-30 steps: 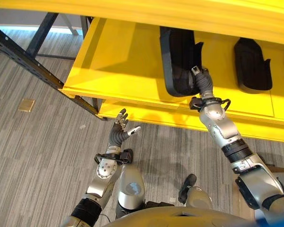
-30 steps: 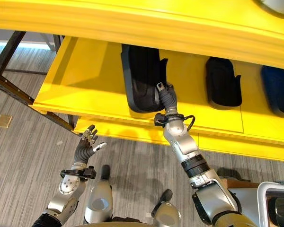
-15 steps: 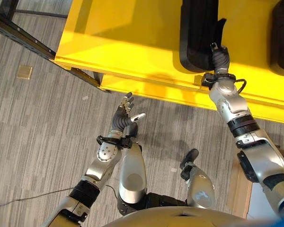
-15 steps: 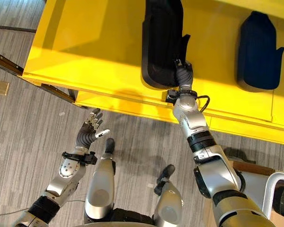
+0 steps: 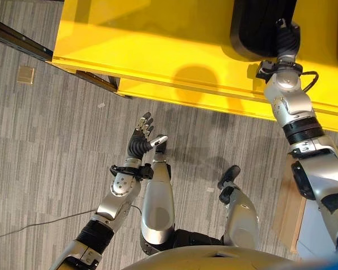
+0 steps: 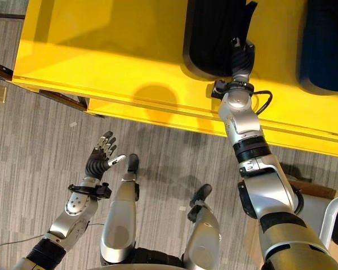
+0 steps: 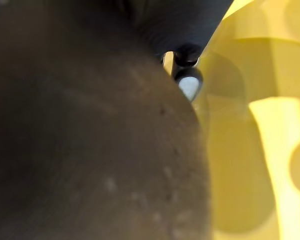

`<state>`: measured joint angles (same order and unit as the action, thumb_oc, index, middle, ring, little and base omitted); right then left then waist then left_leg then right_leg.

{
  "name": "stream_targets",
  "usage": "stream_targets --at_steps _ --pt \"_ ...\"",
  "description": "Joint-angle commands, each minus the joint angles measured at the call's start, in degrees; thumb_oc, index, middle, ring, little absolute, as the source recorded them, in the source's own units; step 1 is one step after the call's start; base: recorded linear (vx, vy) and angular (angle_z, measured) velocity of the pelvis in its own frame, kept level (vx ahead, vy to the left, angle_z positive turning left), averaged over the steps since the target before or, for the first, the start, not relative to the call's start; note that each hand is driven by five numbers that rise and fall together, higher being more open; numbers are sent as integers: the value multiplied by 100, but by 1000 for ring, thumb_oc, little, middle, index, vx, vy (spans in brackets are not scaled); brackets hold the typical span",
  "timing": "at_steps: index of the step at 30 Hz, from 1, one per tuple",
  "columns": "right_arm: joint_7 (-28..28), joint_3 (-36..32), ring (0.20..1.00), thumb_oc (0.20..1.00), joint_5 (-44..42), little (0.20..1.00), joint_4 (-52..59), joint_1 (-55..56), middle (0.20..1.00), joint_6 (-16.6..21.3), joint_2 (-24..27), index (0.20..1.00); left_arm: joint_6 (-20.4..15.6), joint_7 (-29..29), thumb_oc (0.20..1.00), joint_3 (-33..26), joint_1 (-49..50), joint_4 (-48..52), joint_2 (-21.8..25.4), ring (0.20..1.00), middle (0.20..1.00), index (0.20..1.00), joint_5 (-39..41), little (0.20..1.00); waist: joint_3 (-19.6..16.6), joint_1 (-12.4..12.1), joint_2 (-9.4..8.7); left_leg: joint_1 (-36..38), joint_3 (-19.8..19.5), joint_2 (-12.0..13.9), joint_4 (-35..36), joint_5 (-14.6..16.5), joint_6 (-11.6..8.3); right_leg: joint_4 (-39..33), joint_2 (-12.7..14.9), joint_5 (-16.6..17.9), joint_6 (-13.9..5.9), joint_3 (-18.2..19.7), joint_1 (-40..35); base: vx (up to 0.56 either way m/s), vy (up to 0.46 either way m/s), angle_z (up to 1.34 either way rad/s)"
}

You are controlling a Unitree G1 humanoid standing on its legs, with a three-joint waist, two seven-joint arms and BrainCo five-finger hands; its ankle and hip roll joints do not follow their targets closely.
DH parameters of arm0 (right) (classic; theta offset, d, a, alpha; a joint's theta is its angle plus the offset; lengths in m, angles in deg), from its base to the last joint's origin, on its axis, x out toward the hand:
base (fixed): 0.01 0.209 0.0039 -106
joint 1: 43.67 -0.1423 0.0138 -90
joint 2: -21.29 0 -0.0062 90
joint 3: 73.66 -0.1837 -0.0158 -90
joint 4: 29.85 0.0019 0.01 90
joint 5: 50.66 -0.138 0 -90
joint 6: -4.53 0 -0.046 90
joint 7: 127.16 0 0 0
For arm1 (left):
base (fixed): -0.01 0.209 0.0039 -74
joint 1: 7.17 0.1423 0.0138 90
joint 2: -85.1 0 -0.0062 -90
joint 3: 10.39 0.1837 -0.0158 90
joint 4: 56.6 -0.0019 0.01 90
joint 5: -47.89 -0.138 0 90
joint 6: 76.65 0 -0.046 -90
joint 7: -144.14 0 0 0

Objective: Move parts from the plastic box to the shelf.

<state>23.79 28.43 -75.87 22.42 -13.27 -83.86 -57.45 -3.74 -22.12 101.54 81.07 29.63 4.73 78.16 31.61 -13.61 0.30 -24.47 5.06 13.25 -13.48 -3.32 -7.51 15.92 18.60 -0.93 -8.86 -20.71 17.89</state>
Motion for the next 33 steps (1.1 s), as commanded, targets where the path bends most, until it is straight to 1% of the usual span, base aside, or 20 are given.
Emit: stream_targets --at_steps 1,4,7,14,19,23,27,30,33 --pt "-163 153 200 200 464 200 27 -508 200 275 496 200 -247 -92 1000 59 55 525 24 1000 1000 1000 66 1000 -182 -55 211 52 320 -162 3 265 173 846 -301 -697 180 10 168 0 0 0" --pt "-203 249 200 200 545 200 -58 -693 200 223 592 200 -206 -171 1000 142 33 543 44 1000 1000 1000 -69 1000 -182 -55 235 54 330 -168 -15 277 170 922 -284 -712 190 15 225 17 16 -4" --pt "-230 347 200 200 689 200 -220 -881 200 210 687 200 -172 -159 1000 212 13 552 81 1000 1000 1000 28 1000 -182 -63 273 65 326 -181 -18 296 174 986 -262 -733 191 20 267 0 0 0" --pt "-322 516 200 200 647 200 -594 -1183 200 136 877 200 -201 -248 1000 344 31 513 106 1000 1000 1000 100 1000 -182 -53 347 104 348 -183 -42 340 183 1143 -167 -758 178 24 365 0 0 0" --pt "-257 604 200 200 621 200 -735 -1300 200 120 904 200 -269 -135 1000 389 30 464 123 1000 1000 1000 104 1000 -182 -58 369 119 354 -190 -68 369 185 1215 -123 -780 172 22 393 5 1 1" --pt "-354 637 200 200 614 200 -749 -1295 200 69 882 200 -310 -146 1000 381 24 427 106 1000 1000 1000 106 1000 -182 -49 383 128 364 -193 -87 386 195 1268 -98 -798 178 32 414 0 0 0" --pt "-418 601 200 200 702 200 -778 -1295 200 42 864 200 -295 -226 1000 388 36 404 94 1000 1000 1000 137 1000 -182 -48 409 147 363 -199 -99 401 196 1294 -78 -810 181 33 412 17 3 0" --pt "-439 603 200 200 792 200 -801 -1311 200 83 864 200 -275 -196 1000 449 45 416 78 1000 1000 1000 139 1000 -182 -44 420 142 364 -193 -127 420 200 1328 -55 -815 178 33 431 11 2 0" --pt "-480 675 200 200 854 200 -837 -1416 200 43 890 200 -264 -179 1000 494 33 424 90 1000 1000 1000 141 1000 -182 -49 430 129 363 -200 -137 435 202 1352 -46 -828 177 39 457 0 0 0"
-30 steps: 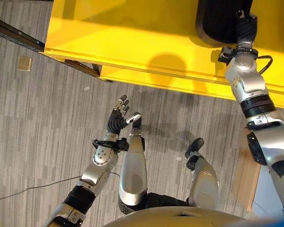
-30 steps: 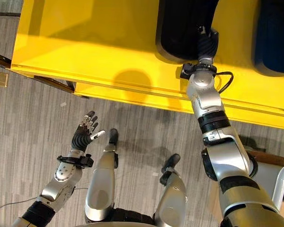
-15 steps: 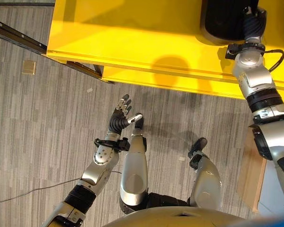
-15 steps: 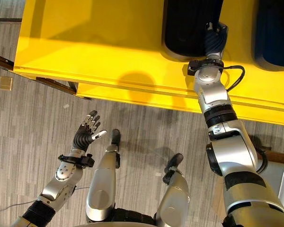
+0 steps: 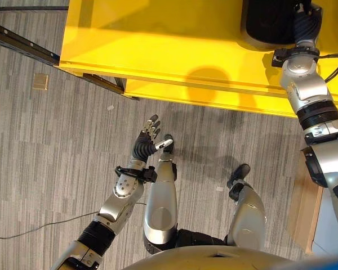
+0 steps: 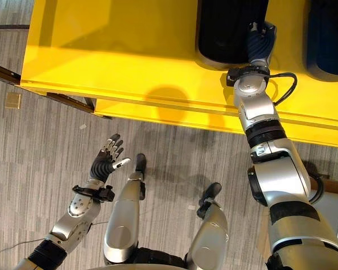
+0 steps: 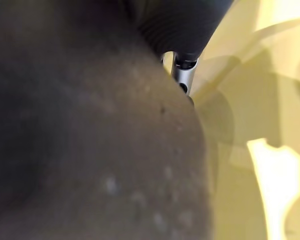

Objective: Move parts from the plastic box to the shelf.

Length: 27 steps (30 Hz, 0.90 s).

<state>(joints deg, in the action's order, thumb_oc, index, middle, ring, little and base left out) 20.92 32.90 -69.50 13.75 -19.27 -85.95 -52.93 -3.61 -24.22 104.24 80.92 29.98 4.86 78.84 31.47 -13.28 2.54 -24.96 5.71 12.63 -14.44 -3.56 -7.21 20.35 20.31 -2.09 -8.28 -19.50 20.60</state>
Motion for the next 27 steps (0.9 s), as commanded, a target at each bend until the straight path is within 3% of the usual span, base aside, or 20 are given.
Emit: stream_targets --at_steps 1,12,13,14,15,23,24,27 --pt "-193 238 200 200 208 200 24 -832 200 243 443 200 -282 35 1000 230 44 386 79 1000 1000 1000 78 1000 -168 -83 206 175 297 -139 -45 462 173 913 -218 -714 120 -83 188 0 0 0" --pt "-327 259 200 200 288 200 -64 -888 200 236 468 200 -289 37 1000 262 71 348 73 1000 1000 1000 90 1000 -168 -100 233 177 271 -153 -180 547 196 1098 -173 -813 157 -81 197 15 -2 1" --pt "-368 268 266 266 282 266 -76 -895 266 253 463 266 -286 27 1000 259 71 339 67 1000 1000 1000 96 1000 -168 -103 233 184 272 -156 -177 549 196 1099 -177 -820 160 -82 190 0 0 0" --pt "-390 268 570 570 287 570 -81 -901 570 264 458 570 -282 25 1000 256 71 340 64 1000 1000 1000 85 1000 -168 -104 233 186 269 -159 -183 554 196 1107 -179 -828 163 -79 189 0 0 0" --pt "-437 272 1000 1000 311 1000 -77 -907 1000 247 457 1000 -288 17 1000 256 72 337 67 1000 1000 1000 84 1000 -168 -105 231 183 267 -160 -194 559 198 1115 -180 -832 166 -78 190 0 0 0" --pt "-921 149 1000 1000 306 1000 -1 -879 1000 274 416 1000 -325 -16 1000 306 96 303 39 1000 1000 1000 59 1000 -168 -98 215 220 257 -155 -235 603 214 1143 -186 -854 180 -70 157 0 0 0" --pt "-1165 114 1000 1000 292 1000 28 -849 1000 398 397 1000 -327 0 1000 334 101 279 13 1000 1000 1000 16 1000 -168 -84 217 237 263 -152 -245 612 219 1141 -188 -855 181 -59 141 0 0 0" --pt "-1208 -46 1000 1000 521 1000 227 -755 1000 510 405 1000 -326 58 1000 354 100 316 5 1000 1000 1000 -3 1000 -168 -48 223 301 275 -159 -216 617 221 1112 -191 -852 170 -46 94 0 0 0"
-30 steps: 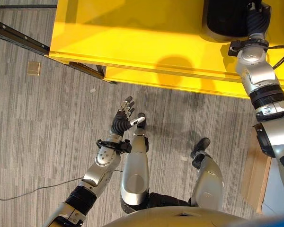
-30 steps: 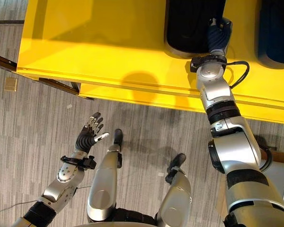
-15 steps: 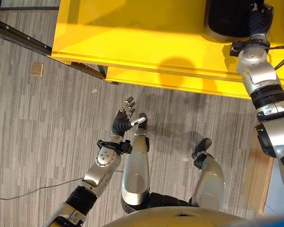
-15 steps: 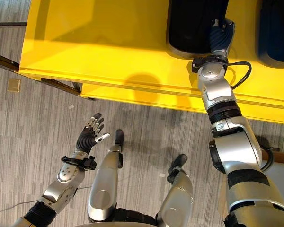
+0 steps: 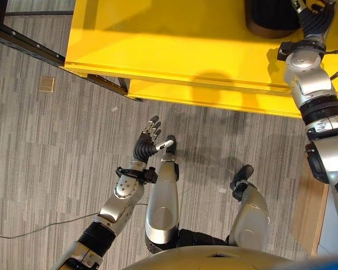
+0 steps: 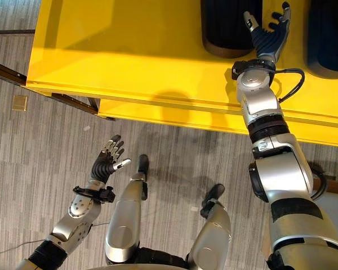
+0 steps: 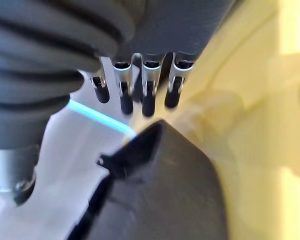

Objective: Move parts from the plastic box to the shelf.

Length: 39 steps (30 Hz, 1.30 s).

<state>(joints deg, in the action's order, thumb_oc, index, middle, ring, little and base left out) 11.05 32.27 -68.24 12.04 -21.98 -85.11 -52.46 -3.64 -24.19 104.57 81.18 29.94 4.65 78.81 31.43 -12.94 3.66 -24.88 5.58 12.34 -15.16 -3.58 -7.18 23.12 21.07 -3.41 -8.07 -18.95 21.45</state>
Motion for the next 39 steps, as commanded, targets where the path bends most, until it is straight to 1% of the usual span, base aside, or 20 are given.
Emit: stream_targets --at_steps 1,3,6,9,12,17,20,21,23,24,25,27,28,29,30,32,35,36,37,39 --pt "-192 -13 1000 1000 500 1000 511 -456 1000 405 345 1000 -325 69 1000 340 75 309 9 1000 1000 1000 22 1000 -164 -71 120 318 291 -140 -147 624 224 835 -264 -719 149 -87 -7 9 9 -4" --pt "-231 -7 1000 1000 536 1000 649 -418 1000 353 287 1000 -365 50 1000 363 81 261 -26 1000 1000 1000 -26 1000 -164 -62 135 342 299 -144 -150 626 222 812 -263 -710 145 -70 -31 -3 3 -7" --pt "-221 -29 1000 1000 383 1000 760 -353 1000 498 234 1000 -409 27 1000 362 93 225 -46 1000 1000 1000 -45 1000 -164 -43 138 425 324 -147 -114 624 219 758 -261 -701 139 -58 -107 -6 3 -3" --pt "31 -143 1000 1000 227 1000 967 -140 1000 518 161 1000 -428 23 1000 331 83 231 -49 1000 1000 1000 -32 1000 -164 -5 140 518 334 -155 -74 623 220 722 -263 -704 135 -35 -188 0 0 0" --pt "95 -218 1000 1000 382 1000 1082 150 1000 532 47 1000 -479 -11 1000 303 106 184 -107 1000 1000 1000 -97 1000 -164 32 130 651 362 -147 -26 618 229 638 -269 -680 134 -17 -319 -9 -9 -1" --pt "7 -252 1000 1000 1592 1000 1288 411 1000 909 24 1000 -615 2 1000 329 110 92 -174 1000 1000 1000 -166 1000 -164 95 128 875 398 -132 125 564 225 490 -280 -628 122 -14 -524 -21 -6 -1" --pt "212 -68 1000 1000 2594 1000 1773 682 1000 962 123 1000 -668 4 1000 293 149 45 -214 1000 1000 1000 -179 1000 -164 153 104 1112 409 -114 280 506 200 286 -285 -573 101 -31 -777 -38 -6 -5" --pt "353 124 1000 1000 3098 1000 1933 776 1000 983 192 1000 -704 -41 1000 265 170 0 -235 1000 1000 1000 -206 1000 -164 170 86 1223 425 -89 359 471 187 175 -287 -532 86 -39 -894 -59 -3 -8" --pt "502 390 1000 1000 3455 1000 2361 1211 1000 1024 406 1000 -901 -138 1000 144 223 -118 -254 1000 1000 1000 -179 1000 -164 254 36 1378 522 -14 563 285 204 -118 -311 -328 104 -105 -1079 -126 22 -4" --pt "475 466 1000 1000 3649 1000 2557 1496 1000 1112 514 1000 -956 -179 1000 76 250 -175 -301 1000 1000 1000 -183 1000 -164 307 -1 1475 552 7 609 269 200 -208 -316 -300 88 -104 -1182 -47 17 -5" --pt "525 497 1000 1000 3860 1000 2675 1661 1000 1137 573 1000 -1016 -183 1000 59 287 -217 -313 1000 1000 1000 -221 1000 -164 345 -39 1606 531 0 595 376 158 -212 -307 -386 26 -40 -1304 -25 9 -10" --pt "786 709 1000 1000 4310 1000 2877 1940 1000 1274 763 1000 -1056 -141 1000 -78 303 -324 -324 1000 1000 1000 -205 1000 -185 392 -99 1740 620 57 616 301 200 -430 -325 -236 40 -102 -1525 6 -9 -14" --pt "941 788 1000 1000 4263 1000 2912 1966 1000 1250 805 1000 -1059 -180 1000 -113 313 -346 -314 1000 1000 1000 -149 1000 -210 394 -136 1802 583 63 604 393 146 -436 -329 -316 -27 -59 -1596 23 -31 -12" --pt "1207 857 1000 1000 4189 1000 2934 1966 1000 1153 857 1000 -1032 -214 1000 -157 294 -343 -286 1000 1000 1000 -150 1000 -223 384 -158 1744 619 93 612 298 188 -499 -342 -216 15 -118 -1581 -1 -46 -10" --pt "1523 967 1000 1000 3854 1000 2918 1986 1000 894 893 1000 -1024 -238 1000 -181 281 -341 -271 1000 1000 1000 -205 1000 -228 372 -186 1728 612 111 626 275 181 -536 -359 -192 5 -123 -1595 -71 -66 -2" --pt "1612 1082 1000 1000 3243 1000 2606 2014 1000 553 938 1000 -882 -300 1000 -261 279 -304 -188 1000 1000 1000 -189 1000 -225 316 -276 1770 559 123 660 334 114 -670 -391 -210 -75 -127 -1736 29 -100 6" --pt "1462 1024 1000 1000 3263 1000 2069 1924 1000 551 936 1000 -804 -386 1000 -261 257 -271 -139 1000 1000 1000 -280 1000 -209 261 -325 1767 578 130 725 303 104 -812 -408 -113 -108 -189 -1782 2 -38 5" --pt "1356 1021 1000 1000 3695 1000 1825 1752 1000 593 992 1000 -776 -289 1000 -207 222 -265 -111 1000 1000 1000 -250 1000 -203 230 -318 1747 579 113 697 316 117 -826 -396 -88 -118 -211 -1800 0 0 0" --pt "1309 1073 1000 1000 3800 1000 1730 1644 1000 618 1018 1000 -769 -267 1000 -191 205 -263 -82 1000 1000 1000 -230 1000 -198 204 -321 1724 571 109 661 330 122 -822 -393 -84 -121 -223 -1804 0 0 0" --pt "1468 1153 1000 1000 3765 1000 1629 1429 1000 648 1040 1000 -747 -252 1000 -168 164 -263 -44 1000 1000 1000 -199 1000 -183 158 -323 1655 545 105 597 347 124 -796 -386 -86 -127 -244 -1780 0 0 0"
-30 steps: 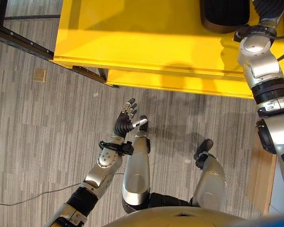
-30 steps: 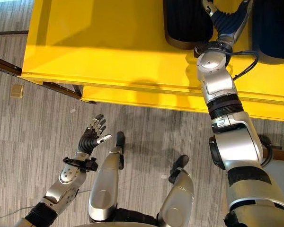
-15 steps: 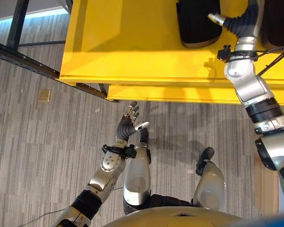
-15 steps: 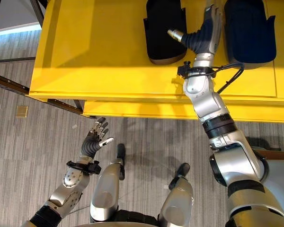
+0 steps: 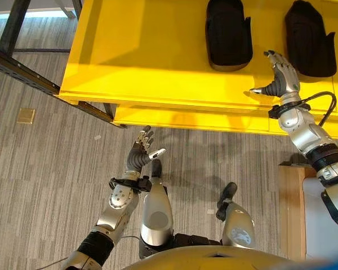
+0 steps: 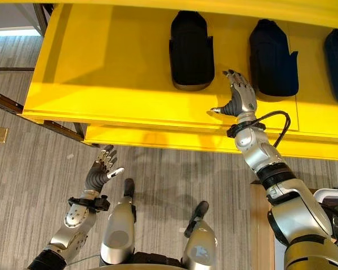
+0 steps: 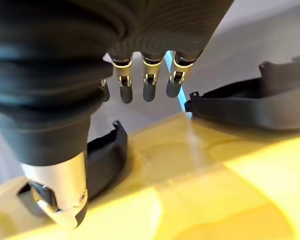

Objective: Move parts from the plastic box to the shelf.

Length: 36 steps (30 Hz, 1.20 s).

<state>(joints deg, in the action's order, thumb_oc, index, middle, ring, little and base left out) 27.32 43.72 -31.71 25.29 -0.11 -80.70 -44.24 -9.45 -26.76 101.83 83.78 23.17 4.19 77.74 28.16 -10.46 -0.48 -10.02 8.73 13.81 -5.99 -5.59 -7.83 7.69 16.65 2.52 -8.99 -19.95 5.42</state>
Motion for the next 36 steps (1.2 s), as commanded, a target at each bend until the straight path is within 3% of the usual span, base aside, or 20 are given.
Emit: stream_targets --at_steps 1,4,8,11,20,30,36 --pt "-71 66 1000 1000 19 1000 263 -882 1000 140 209 1000 -115 -3 1000 93 -136 439 15 1000 1000 1000 -80 1000 160 -118 91 118 216 -48 -350 547 187 757 56 -678 -35 -150 -154 0 0 0" --pt "249 263 1000 1000 -174 1000 21 -1093 1000 -94 92 1000 22 -56 1000 81 -206 510 46 1000 1000 1000 -81 1000 163 -197 87 -30 170 -61 -397 544 188 801 53 -695 -25 -176 -57 -9 -28 12" --pt "-276 445 1000 1000 387 1000 -365 -1446 1000 -68 -73 1000 -10 -49 1000 186 -217 472 66 1000 1000 1000 -75 1000 164 -282 142 -189 120 -85 -456 538 208 941 73 -725 -7 -214 98 -1 -3 10" --pt "-206 501 1000 1000 443 1000 -416 -1587 1000 -82 -116 1000 1 -70 1000 212 -255 478 75 1000 1000 1000 -25 1000 164 -306 180 -247 102 -112 -469 539 212 974 93 -730 -5 -217 156 0 0 0" --pt "141 737 1000 1000 245 1000 -595 -1653 1000 -487 -240 1000 13 -142 1000 209 -255 493 70 1000 1000 1000 -32 1000 164 -330 213 -311 102 -144 -473 534 238 1073 129 -733 3 -192 282 0 0 0" --pt "892 809 1000 1000 -36 1000 -919 -1692 1000 -531 -348 1000 127 -209 1000 177 -254 578 77 1000 1000 1000 -68 1000 164 -346 209 -241 114 -144 -461 530 228 1115 140 -758 14 -193 240 0 0 0" --pt "1055 891 1000 1000 -47 1000 -1002 -1712 1000 -585 -378 1000 144 -212 1000 157 -266 560 96 1000 1000 1000 -55 1000 164 -353 198 -228 119 -134 -460 521 222 1134 142 -750 9 -193 237 0 0 0"
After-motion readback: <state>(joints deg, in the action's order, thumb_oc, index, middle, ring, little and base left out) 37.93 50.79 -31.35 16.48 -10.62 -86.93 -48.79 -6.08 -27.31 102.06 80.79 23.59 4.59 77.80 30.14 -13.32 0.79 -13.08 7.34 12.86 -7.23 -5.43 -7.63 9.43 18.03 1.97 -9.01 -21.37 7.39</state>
